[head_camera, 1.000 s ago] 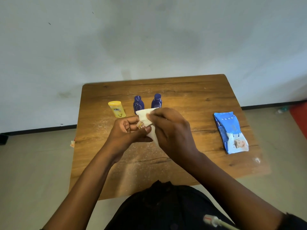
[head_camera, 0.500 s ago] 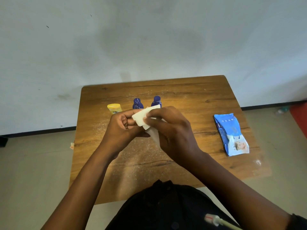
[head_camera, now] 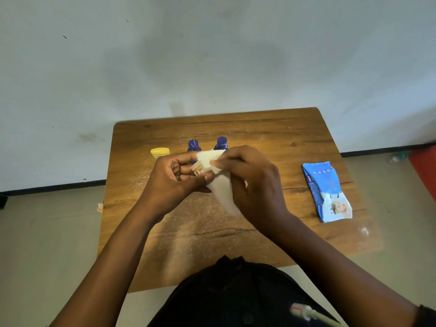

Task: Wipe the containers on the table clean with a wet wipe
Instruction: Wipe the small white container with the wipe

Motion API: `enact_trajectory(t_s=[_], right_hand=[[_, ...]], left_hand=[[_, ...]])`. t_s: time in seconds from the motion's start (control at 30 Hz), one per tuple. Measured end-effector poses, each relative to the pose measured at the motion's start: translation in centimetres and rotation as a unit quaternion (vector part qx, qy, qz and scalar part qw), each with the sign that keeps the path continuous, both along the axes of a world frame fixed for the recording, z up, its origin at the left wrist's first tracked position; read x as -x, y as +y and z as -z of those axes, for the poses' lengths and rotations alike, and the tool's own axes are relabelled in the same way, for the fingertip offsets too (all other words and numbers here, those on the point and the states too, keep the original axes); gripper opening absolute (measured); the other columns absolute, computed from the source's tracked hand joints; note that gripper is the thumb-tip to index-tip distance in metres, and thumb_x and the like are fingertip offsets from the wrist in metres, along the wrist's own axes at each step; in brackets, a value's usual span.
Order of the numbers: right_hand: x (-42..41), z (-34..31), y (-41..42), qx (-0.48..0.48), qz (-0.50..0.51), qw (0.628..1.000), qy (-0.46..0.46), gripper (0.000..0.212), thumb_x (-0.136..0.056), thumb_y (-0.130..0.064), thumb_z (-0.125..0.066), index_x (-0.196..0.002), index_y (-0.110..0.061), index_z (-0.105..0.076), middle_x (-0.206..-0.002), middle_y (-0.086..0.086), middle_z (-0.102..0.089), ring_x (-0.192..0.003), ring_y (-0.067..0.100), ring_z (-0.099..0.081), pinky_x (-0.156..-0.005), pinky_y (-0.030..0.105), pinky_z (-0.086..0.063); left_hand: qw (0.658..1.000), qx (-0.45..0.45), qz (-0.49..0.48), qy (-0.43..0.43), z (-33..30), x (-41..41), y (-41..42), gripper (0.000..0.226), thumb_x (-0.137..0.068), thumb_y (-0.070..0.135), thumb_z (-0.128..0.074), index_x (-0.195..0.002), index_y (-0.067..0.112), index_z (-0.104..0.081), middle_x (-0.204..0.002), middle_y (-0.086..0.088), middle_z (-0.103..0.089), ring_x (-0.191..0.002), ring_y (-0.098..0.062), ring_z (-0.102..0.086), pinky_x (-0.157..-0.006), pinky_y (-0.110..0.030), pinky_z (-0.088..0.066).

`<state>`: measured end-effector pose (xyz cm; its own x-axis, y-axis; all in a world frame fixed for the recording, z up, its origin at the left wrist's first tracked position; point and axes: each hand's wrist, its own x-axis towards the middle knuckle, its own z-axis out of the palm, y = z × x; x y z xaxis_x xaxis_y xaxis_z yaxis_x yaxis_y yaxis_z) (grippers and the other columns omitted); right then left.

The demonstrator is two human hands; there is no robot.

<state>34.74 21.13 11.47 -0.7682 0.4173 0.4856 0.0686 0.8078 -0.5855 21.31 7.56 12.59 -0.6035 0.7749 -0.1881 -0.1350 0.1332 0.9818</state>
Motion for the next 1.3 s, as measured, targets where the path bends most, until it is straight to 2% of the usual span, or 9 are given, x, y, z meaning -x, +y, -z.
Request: enact_trajectory(t_s=[0.1,0.17,0.3,0.47,0.7,0.8,0.9,1.1,1.3], right_hand=[[0.2,-0.3,0.9,0.145,0.080,0.986,-0.007,0.023,-0.095,0.000,-0.067,-0.110,-0.011,-0.080,-0.109,-0.008,-0.072,-0.098,-0.003,-0.064,-0.081,0.024,-0.058],[0.0,-1.0,0.8,0.174,0.077,0.982,-0.007,0.027,-0.094,0.004,-0.069,-0.112,-0.012,-0.080,-0.109,-0.013,-0.069,-0.100,-0.007,-0.063,-0.082,0.015,-0.055],[-1.0,-2.9,0.2,0.101,0.038,0.993,0.039,0.025,-0.092,0.004,-0.072,-0.113,-0.009,-0.079,-0.111,0.001,-0.076,-0.100,0.006,-0.066,-0.077,0.012,-0.051],[-1.7,-3.4,-0.4,0.023,0.003,0.999,0.046,0.015,-0.090,0.000,-0.077,-0.102,-0.009,-0.082,-0.108,0.004,-0.076,-0.101,0.017,-0.069,-0.077,0.026,-0.056],[-4.1,-1.6,-0.1,0.113,-0.004,0.993,0.045,0.028,-0.084,0.011,-0.077,-0.096,-0.014,-0.081,-0.105,-0.002,-0.075,-0.101,0.007,-0.069,-0.083,0.018,-0.056],[-4.2,-1.2,-0.1,0.134,-0.001,0.990,0.039,0.028,-0.083,0.012,-0.075,-0.093,-0.014,-0.081,-0.103,-0.002,-0.076,-0.100,0.008,-0.070,-0.082,0.018,-0.057],[-3.3,-1.6,-0.3,0.150,-0.001,0.988,0.041,0.027,-0.085,0.010,-0.071,-0.095,-0.012,-0.083,-0.102,-0.001,-0.075,-0.099,0.008,-0.070,-0.082,0.018,-0.055],[-0.7,-2.7,0.0,0.123,0.008,0.991,0.061,0.027,-0.091,0.001,-0.065,-0.110,-0.008,-0.082,-0.108,0.005,-0.078,-0.100,0.015,-0.070,-0.080,0.024,-0.056],[-1.4,-2.4,0.9,0.123,-0.032,0.990,0.056,0.027,-0.090,0.006,-0.066,-0.106,-0.008,-0.083,-0.108,0.004,-0.079,-0.103,0.015,-0.072,-0.080,0.028,-0.058]], left_hand=[[0.999,-0.031,0.007,-0.021,-0.5,-0.3,-0.1,0.048,-0.076,0.006,-0.077,-0.123,0.011,-0.067,-0.105,-0.004,-0.080,-0.096,-0.023,-0.078,-0.070,-0.027,-0.062],[0.999,-0.044,0.006,-0.026,-0.8,-0.4,-0.1,0.049,-0.074,0.007,-0.076,-0.122,0.013,-0.067,-0.106,-0.003,-0.080,-0.097,-0.021,-0.077,-0.071,-0.026,-0.062],[0.998,-0.062,0.004,-0.028,-1.1,-0.1,-0.5,0.050,-0.075,0.006,-0.077,-0.123,0.013,-0.067,-0.109,-0.007,-0.079,-0.100,-0.025,-0.077,-0.074,-0.030,-0.062],[0.996,-0.080,-0.007,-0.043,-1.0,0.6,-0.9,0.057,-0.077,0.010,-0.082,-0.131,0.009,-0.065,-0.114,-0.018,-0.076,-0.101,-0.031,-0.075,-0.080,-0.039,-0.063],[0.993,-0.089,-0.022,-0.071,-0.4,1.8,-2.3,0.062,-0.076,0.006,-0.079,-0.135,0.001,-0.061,-0.118,-0.019,-0.074,-0.108,-0.033,-0.071,-0.083,-0.041,-0.063],[0.995,-0.076,-0.014,-0.064,-0.3,1.3,-2.2,0.062,-0.071,0.013,-0.082,-0.131,0.008,-0.065,-0.119,-0.016,-0.075,-0.109,-0.031,-0.072,-0.082,-0.039,-0.063],[0.997,-0.069,0.002,-0.041,-0.1,0.5,-1.6,0.052,-0.073,0.003,-0.081,-0.122,0.017,-0.072,-0.113,-0.015,-0.077,-0.101,-0.028,-0.075,-0.079,-0.037,-0.063],[0.997,-0.068,0.021,-0.022,-0.3,-0.6,-0.7,0.048,-0.076,0.000,-0.077,-0.123,0.008,-0.069,-0.108,-0.012,-0.079,-0.097,-0.026,-0.077,-0.077,-0.035,-0.063],[0.992,-0.101,-0.027,-0.063,-0.1,0.7,-1.6,0.051,-0.081,0.001,-0.067,-0.132,0.004,-0.063,-0.113,-0.016,-0.076,-0.100,-0.027,-0.073,-0.077,-0.040,-0.064]])
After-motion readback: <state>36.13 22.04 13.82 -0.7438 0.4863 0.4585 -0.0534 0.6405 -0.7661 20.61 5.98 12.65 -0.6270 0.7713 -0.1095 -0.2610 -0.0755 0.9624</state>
